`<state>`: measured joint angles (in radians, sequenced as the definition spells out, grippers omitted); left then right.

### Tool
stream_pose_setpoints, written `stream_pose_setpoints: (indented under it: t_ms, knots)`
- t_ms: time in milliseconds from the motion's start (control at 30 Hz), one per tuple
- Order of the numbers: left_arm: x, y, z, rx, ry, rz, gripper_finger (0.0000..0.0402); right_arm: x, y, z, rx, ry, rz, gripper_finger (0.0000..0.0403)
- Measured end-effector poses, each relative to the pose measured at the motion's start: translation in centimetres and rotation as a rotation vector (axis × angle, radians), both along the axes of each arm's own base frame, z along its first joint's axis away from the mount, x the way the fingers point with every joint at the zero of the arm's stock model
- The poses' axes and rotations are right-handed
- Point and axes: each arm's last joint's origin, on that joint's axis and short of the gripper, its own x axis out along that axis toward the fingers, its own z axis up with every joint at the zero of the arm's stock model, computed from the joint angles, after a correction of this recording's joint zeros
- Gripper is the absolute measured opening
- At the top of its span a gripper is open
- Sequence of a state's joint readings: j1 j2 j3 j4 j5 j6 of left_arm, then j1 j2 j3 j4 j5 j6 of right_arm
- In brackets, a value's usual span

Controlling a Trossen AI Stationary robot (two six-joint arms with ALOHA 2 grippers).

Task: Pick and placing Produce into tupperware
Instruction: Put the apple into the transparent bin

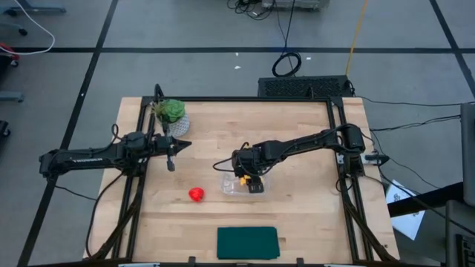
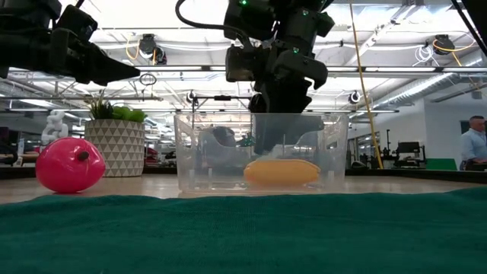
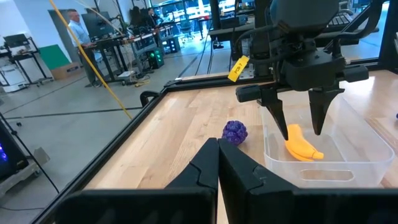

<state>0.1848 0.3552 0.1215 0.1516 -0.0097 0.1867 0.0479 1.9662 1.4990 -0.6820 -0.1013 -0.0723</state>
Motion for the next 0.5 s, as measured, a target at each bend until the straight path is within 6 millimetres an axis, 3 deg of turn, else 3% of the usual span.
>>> stream_pose_setpoints:
  t_ms: [167,500]
  knots:
    - [0.0,0.0,-0.01,0.0,0.001,0.0,0.0005,0.07,0.0,0.04,0.0,-0.009,0.0,0.0199]
    - [0.0,-0.01,-0.01,0.0,0.001,0.0,0.0006,0.06,0.0,0.03,-0.001,-0.008,0.004,0.0111]
